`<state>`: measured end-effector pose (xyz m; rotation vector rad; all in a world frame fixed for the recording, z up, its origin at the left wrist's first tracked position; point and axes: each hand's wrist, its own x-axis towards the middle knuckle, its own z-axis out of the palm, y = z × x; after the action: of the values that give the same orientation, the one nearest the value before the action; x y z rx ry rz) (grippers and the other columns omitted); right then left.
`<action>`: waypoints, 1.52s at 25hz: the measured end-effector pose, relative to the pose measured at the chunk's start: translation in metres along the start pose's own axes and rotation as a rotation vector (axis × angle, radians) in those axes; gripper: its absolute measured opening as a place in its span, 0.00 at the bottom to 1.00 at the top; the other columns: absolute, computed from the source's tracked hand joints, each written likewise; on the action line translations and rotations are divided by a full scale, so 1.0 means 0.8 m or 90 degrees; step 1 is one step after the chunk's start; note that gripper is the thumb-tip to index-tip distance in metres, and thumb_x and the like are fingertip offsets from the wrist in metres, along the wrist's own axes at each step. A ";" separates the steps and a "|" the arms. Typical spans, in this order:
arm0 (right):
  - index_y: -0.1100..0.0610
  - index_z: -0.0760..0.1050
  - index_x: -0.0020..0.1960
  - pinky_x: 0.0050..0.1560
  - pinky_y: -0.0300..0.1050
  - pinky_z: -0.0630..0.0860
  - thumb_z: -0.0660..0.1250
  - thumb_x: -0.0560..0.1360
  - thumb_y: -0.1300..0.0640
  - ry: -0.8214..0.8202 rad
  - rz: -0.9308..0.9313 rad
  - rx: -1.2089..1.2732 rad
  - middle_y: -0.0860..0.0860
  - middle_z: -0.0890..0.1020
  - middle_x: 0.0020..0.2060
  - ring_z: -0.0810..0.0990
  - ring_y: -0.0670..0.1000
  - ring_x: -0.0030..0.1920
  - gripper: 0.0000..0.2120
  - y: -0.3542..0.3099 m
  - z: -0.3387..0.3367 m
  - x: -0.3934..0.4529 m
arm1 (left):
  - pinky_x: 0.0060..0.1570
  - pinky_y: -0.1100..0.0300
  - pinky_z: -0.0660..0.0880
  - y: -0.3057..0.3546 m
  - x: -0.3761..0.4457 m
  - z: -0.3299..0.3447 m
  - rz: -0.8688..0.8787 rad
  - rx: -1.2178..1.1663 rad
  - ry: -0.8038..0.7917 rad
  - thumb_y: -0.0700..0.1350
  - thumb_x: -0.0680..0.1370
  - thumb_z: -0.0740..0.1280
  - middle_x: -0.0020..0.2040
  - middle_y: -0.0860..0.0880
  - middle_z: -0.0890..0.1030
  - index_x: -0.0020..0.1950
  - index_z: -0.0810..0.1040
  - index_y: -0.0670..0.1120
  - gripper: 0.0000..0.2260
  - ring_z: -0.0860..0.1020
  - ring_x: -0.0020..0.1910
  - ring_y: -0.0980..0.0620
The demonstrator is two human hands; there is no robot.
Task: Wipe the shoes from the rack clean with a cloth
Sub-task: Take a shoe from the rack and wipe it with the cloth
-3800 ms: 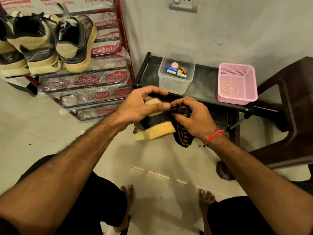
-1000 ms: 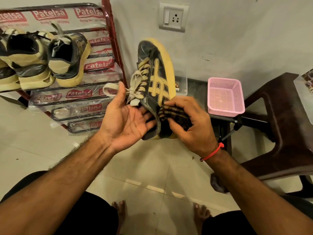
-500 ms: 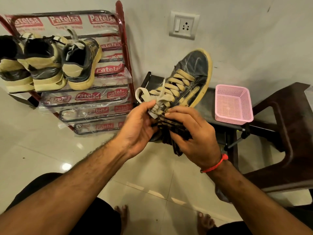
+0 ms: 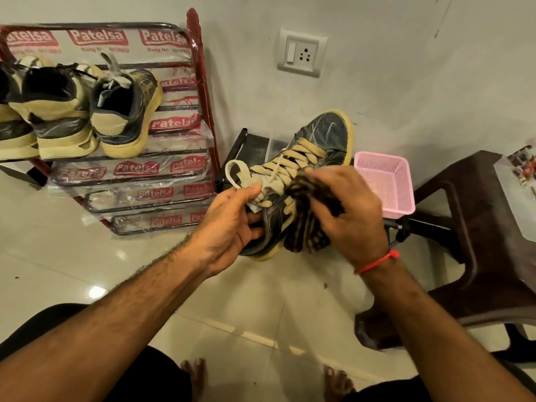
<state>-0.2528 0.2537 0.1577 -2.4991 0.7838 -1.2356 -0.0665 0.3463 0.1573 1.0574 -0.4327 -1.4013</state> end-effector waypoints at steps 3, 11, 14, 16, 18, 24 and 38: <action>0.62 0.79 0.62 0.63 0.38 0.74 0.71 0.74 0.65 0.017 0.053 -0.021 0.59 0.80 0.55 0.78 0.53 0.57 0.17 0.004 -0.007 0.001 | 0.62 0.40 0.78 -0.005 0.001 0.000 -0.024 0.019 0.002 0.44 0.84 0.63 0.62 0.39 0.82 0.70 0.70 0.34 0.18 0.82 0.61 0.39; 0.62 0.79 0.63 0.61 0.35 0.75 0.72 0.73 0.67 0.009 0.035 -0.020 0.59 0.79 0.54 0.78 0.51 0.56 0.18 0.008 -0.009 0.004 | 0.55 0.44 0.82 0.008 0.002 -0.006 -0.015 0.092 0.062 0.45 0.84 0.62 0.58 0.38 0.84 0.66 0.76 0.38 0.15 0.85 0.53 0.42; 0.62 0.79 0.63 0.60 0.41 0.77 0.71 0.73 0.65 -0.104 -0.069 0.002 0.59 0.79 0.55 0.78 0.53 0.56 0.18 -0.038 0.024 -0.030 | 0.59 0.43 0.80 0.010 0.003 -0.011 -0.015 0.120 0.106 0.49 0.83 0.65 0.61 0.38 0.83 0.68 0.75 0.39 0.18 0.83 0.57 0.41; 0.62 0.79 0.63 0.61 0.40 0.76 0.71 0.73 0.66 -0.124 -0.094 0.014 0.59 0.79 0.55 0.78 0.52 0.56 0.18 -0.033 0.020 -0.025 | 0.61 0.40 0.79 0.014 0.004 -0.014 -0.018 0.116 0.096 0.49 0.83 0.66 0.62 0.35 0.81 0.71 0.72 0.37 0.21 0.82 0.61 0.37; 0.62 0.79 0.63 0.62 0.34 0.74 0.72 0.73 0.68 -0.030 -0.016 -0.010 0.59 0.79 0.54 0.77 0.48 0.56 0.19 -0.002 -0.004 -0.002 | 0.60 0.37 0.79 0.017 0.004 -0.014 -0.022 0.102 0.085 0.47 0.83 0.65 0.62 0.36 0.82 0.72 0.70 0.36 0.22 0.81 0.62 0.36; 0.62 0.80 0.63 0.60 0.39 0.77 0.71 0.73 0.64 -0.107 -0.108 -0.021 0.59 0.80 0.55 0.78 0.52 0.56 0.18 -0.037 0.022 -0.035 | 0.53 0.46 0.82 0.014 0.002 -0.010 -0.021 0.133 0.101 0.49 0.82 0.66 0.62 0.34 0.81 0.71 0.70 0.34 0.24 0.83 0.55 0.41; 0.63 0.80 0.61 0.52 0.50 0.80 0.73 0.73 0.66 -0.049 -0.022 0.007 0.59 0.79 0.51 0.80 0.53 0.51 0.17 -0.010 0.006 -0.016 | 0.49 0.56 0.81 0.031 0.006 -0.027 -0.099 -0.021 0.090 0.47 0.85 0.61 0.52 0.43 0.84 0.66 0.78 0.42 0.14 0.84 0.41 0.50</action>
<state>-0.2527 0.2678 0.1499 -2.5449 0.7161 -1.1448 -0.0337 0.3451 0.1645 1.1753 -0.2267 -1.4541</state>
